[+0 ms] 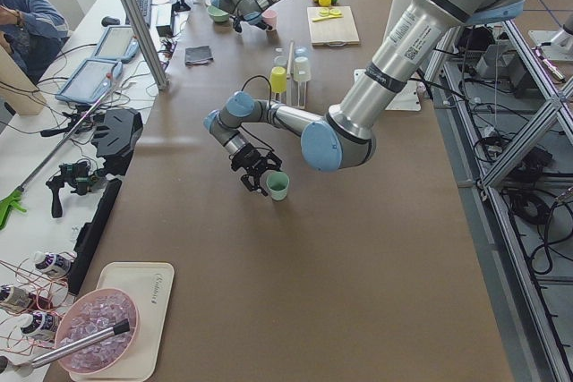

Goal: Place cup on cup holder

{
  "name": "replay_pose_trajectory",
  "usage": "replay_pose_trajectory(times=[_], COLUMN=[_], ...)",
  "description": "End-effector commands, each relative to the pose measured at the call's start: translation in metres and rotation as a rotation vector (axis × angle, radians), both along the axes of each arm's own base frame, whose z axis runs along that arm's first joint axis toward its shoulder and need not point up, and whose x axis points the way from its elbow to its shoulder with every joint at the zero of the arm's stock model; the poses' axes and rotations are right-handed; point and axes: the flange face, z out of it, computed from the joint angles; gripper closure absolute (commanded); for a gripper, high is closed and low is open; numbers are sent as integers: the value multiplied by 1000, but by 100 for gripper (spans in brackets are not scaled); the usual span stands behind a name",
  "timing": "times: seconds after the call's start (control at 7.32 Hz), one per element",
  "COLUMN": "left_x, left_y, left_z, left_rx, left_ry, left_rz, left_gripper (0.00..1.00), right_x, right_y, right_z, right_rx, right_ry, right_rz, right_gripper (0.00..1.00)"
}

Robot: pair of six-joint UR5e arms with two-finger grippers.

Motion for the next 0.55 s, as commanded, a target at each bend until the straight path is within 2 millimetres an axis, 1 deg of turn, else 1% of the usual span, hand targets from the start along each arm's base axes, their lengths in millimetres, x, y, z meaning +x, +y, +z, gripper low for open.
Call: replay_pose_trajectory(times=[0.0,0.27,0.41], left_x=[3,5,6], left_y=[2,1,0], left_z=[5,6,3], left_rx=[-9,-16,-23], left_ry=[-14,-23,-34], left_rz=[1,2,-3], left_gripper=[3,3,3], right_x=[-2,-5,-6], right_y=[2,2,-1], right_z=[0,-3,-9], right_rx=[-6,-2,8], right_ry=[2,1,2], right_rz=[0,-5,-11], right_gripper=[0,2,25])
